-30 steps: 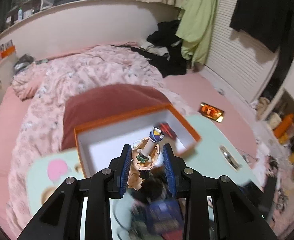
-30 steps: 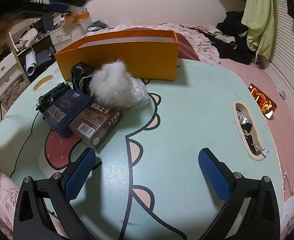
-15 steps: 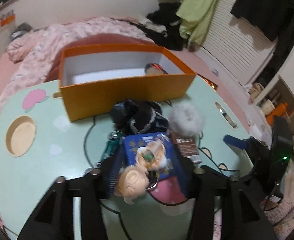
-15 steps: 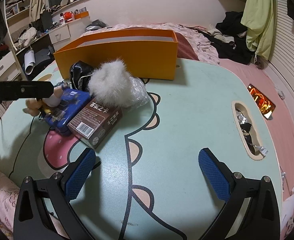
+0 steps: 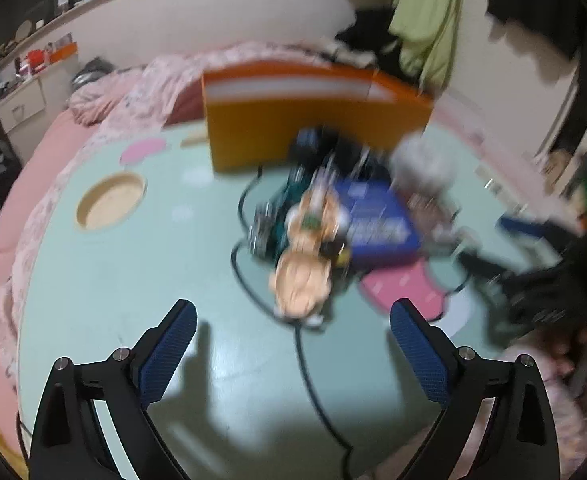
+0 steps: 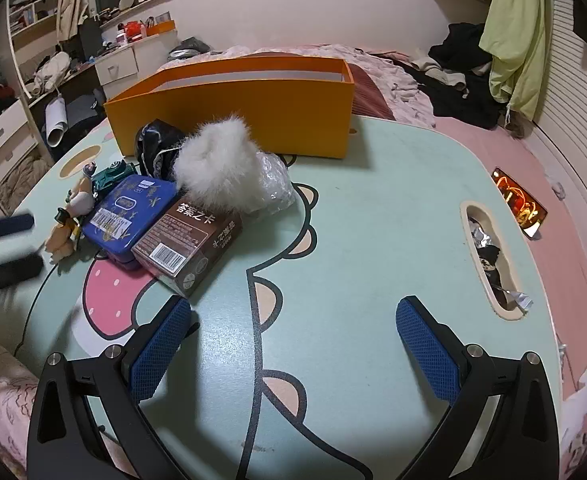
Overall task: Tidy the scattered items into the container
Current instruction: 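Lift the figurine out with the left gripper and set it on the table, then reach the right gripper into the box and grasp the brown fluffy ball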
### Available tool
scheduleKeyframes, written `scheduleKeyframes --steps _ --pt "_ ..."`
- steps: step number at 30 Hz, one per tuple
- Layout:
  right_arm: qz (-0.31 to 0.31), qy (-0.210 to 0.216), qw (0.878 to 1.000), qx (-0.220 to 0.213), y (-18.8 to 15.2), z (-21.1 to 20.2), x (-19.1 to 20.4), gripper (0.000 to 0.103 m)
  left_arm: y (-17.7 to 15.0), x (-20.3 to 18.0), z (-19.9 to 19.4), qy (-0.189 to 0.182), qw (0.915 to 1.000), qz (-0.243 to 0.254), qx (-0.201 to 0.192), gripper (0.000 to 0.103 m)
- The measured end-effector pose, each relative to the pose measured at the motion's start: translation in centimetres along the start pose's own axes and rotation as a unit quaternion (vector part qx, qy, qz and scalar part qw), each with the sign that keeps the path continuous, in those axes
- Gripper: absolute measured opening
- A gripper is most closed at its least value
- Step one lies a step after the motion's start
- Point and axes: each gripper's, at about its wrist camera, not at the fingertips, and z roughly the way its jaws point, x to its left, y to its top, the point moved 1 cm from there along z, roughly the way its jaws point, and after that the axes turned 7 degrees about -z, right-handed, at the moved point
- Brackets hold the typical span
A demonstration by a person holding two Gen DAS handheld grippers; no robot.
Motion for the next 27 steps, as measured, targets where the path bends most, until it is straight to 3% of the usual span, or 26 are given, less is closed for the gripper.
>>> scheduleKeyframes --steps 1,17,23,27 --pt "0.000 -0.001 1.000 0.000 0.0 0.0 0.0 0.102 -0.1 -0.2 -0.1 0.004 0.9998 0.002 -0.019 0.103" --pt "-0.002 -0.003 1.000 0.001 0.0 -0.1 0.0 0.102 -0.3 0.0 0.0 -0.002 0.9998 -0.007 -0.016 0.103" --pt "-0.002 0.044 0.999 -0.016 1.2 -0.9 -0.4 0.101 -0.1 0.0 0.1 -0.003 0.9998 -0.009 -0.016 0.103" --pt "-0.005 0.042 0.998 -0.056 6.0 -3.0 -1.3 0.079 -0.1 0.0 0.1 -0.003 0.9998 -0.008 -0.016 0.103"
